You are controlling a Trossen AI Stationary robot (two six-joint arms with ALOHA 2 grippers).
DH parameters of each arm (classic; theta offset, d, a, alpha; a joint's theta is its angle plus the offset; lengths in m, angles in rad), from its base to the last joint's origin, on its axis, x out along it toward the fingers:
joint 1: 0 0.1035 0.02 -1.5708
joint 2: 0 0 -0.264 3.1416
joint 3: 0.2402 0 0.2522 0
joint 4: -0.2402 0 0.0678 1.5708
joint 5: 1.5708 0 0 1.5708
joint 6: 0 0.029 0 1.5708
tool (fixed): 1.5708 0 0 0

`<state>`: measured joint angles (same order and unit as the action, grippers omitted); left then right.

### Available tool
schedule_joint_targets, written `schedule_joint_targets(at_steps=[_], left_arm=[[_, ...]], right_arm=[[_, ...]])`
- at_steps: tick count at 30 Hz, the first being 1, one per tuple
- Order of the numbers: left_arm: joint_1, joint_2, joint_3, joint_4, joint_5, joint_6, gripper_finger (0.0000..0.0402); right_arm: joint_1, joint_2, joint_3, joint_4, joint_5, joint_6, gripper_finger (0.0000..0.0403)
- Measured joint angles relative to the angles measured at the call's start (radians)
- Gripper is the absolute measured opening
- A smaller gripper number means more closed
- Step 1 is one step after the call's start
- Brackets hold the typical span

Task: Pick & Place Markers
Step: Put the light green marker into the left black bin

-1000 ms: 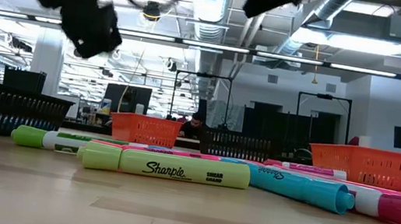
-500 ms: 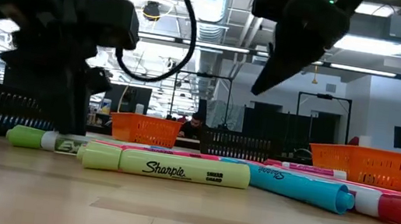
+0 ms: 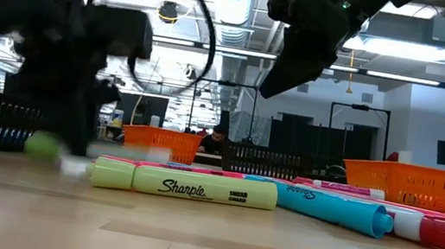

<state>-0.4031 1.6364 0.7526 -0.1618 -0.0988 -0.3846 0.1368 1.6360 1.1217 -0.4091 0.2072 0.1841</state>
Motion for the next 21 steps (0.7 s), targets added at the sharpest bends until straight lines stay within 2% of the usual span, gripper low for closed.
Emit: schedule_joint_targets(at_steps=[3,7,11,17,19,21], left_arm=[[0.002,-0.102,0.004,0.001,-0.007,-0.045,0.0059],[0.000,-0.273,0.002,-0.125,-0.022,-0.145,0.0073],[-0.009,-0.467,0.004,-0.378,-0.111,-0.330,0.0089],[-0.016,-0.672,-0.003,-0.840,-0.160,-0.707,0.0075],[-0.023,-0.713,-0.035,-0.894,-0.157,-0.771,0.0074],[-0.028,-0.741,-0.091,-0.880,-0.156,-0.815,0.0080]], right_arm=[[0.000,0.000,0.000,0.000,-0.002,0.000,0.0107],[0.003,0.000,0.000,0.000,-0.002,0.000,0.0107],[0.014,0.000,0.000,0.000,-0.002,0.001,0.0107],[0.031,0.000,0.000,0.000,-0.001,0.001,0.0107],[0.036,0.000,0.000,0.000,-0.002,0.001,0.0107],[0.042,0.000,0.000,0.000,-0.001,0.011,0.0107]])
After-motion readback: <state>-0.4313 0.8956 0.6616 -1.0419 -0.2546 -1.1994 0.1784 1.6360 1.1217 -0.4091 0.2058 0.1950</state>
